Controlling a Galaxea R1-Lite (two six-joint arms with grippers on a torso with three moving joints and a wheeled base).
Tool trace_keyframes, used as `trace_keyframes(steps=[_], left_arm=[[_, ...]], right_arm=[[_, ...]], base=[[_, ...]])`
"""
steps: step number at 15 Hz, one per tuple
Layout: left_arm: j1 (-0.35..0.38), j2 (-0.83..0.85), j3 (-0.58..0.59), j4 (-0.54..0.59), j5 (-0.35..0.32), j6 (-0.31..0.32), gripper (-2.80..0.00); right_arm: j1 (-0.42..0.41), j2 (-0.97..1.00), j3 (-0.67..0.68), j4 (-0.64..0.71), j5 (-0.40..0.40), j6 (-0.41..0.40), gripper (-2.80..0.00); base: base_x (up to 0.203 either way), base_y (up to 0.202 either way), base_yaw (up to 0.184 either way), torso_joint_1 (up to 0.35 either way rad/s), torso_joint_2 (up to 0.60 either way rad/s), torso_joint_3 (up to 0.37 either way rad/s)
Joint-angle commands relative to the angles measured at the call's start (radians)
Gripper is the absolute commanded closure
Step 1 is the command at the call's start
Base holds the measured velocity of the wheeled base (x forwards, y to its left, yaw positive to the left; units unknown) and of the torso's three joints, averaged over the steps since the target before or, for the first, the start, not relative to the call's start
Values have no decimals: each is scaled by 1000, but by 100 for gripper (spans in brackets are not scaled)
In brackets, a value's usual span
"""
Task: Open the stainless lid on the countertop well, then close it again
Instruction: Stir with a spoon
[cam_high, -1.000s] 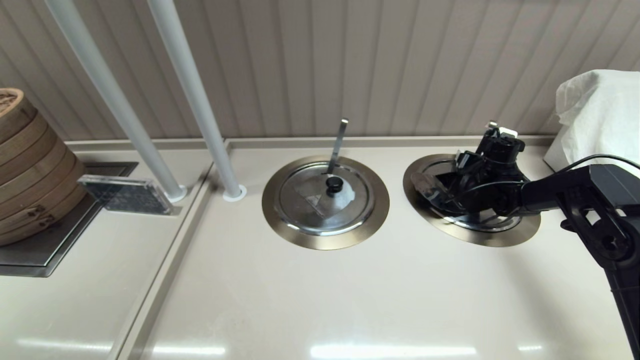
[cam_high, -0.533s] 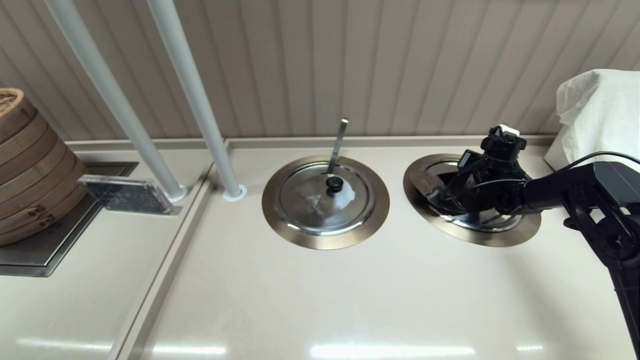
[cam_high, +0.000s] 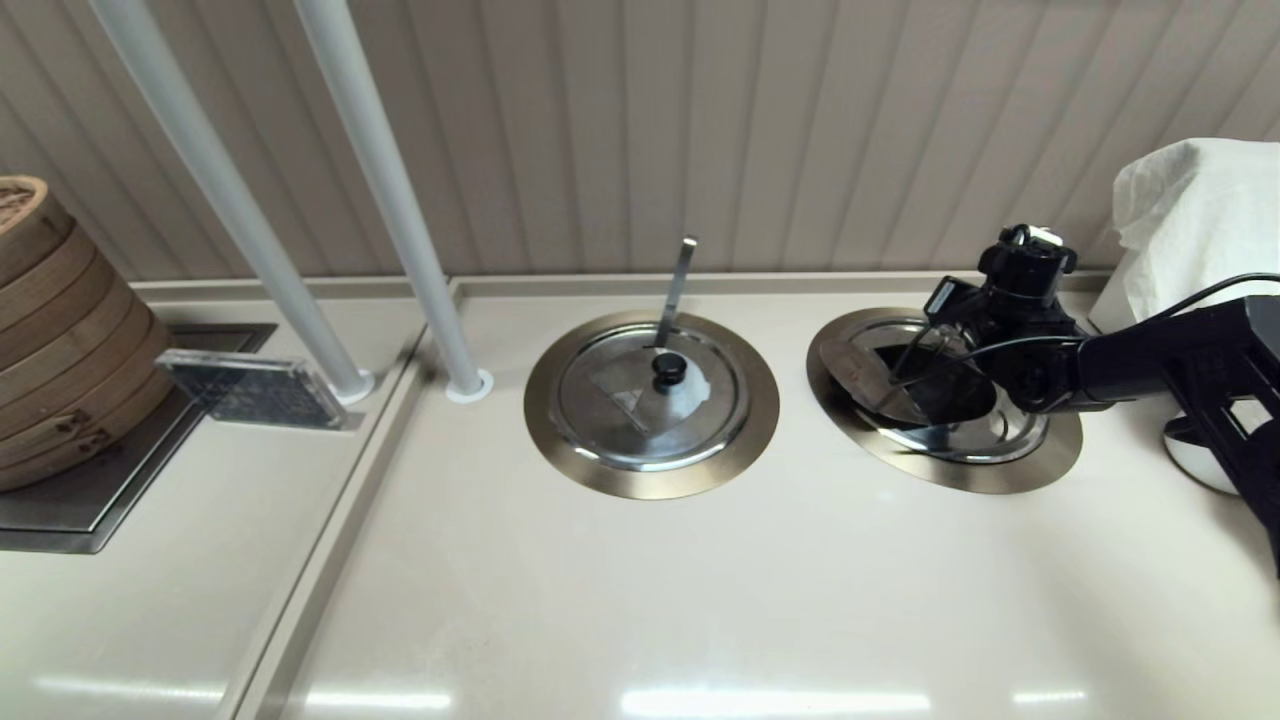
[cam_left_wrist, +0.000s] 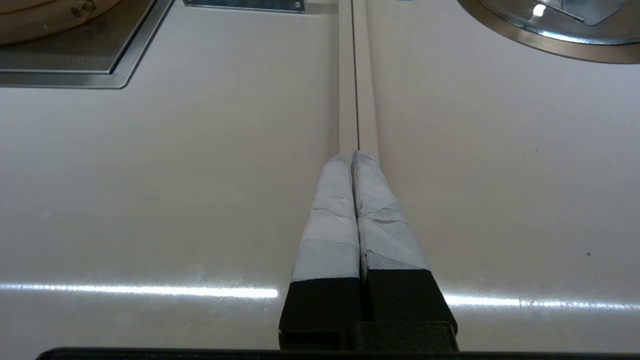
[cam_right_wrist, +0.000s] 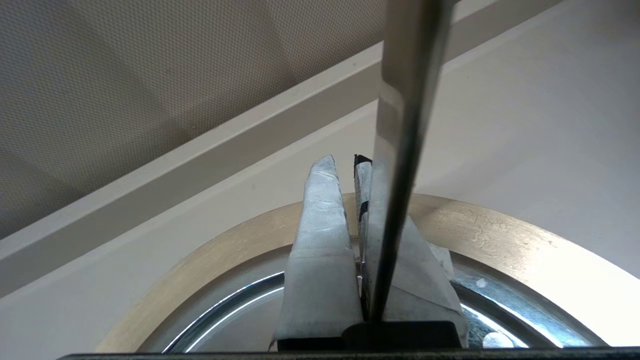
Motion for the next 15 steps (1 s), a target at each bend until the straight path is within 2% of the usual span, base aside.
trace_keyframes(steps=[1, 5, 9, 10, 12, 15], left_arm=[[1, 0, 0, 0, 0, 0, 0], [1, 0, 0, 0, 0, 0, 0], [1, 0, 0, 0, 0, 0, 0], [1, 0, 0, 0, 0, 0, 0], [1, 0, 0, 0, 0, 0, 0], [0, 0, 0, 0, 0, 0, 0]], right_arm=[[3, -76, 45, -5, 1, -1, 0], [4, -200, 177, -6, 25, -28, 0], [3, -293, 319, 6, 139, -86, 0], [2, -304, 353, 14, 166, -130, 0], [-19, -291, 360, 13, 176, -183, 0], [-25, -269, 333, 10, 148, -184, 0]], base=[[0, 0, 0, 0, 0, 0], [0, 0, 0, 0, 0, 0], [0, 0, 0, 0, 0, 0], [0, 0, 0, 0, 0, 0], [0, 0, 0, 0, 0, 0], [0, 0, 0, 0, 0, 0]])
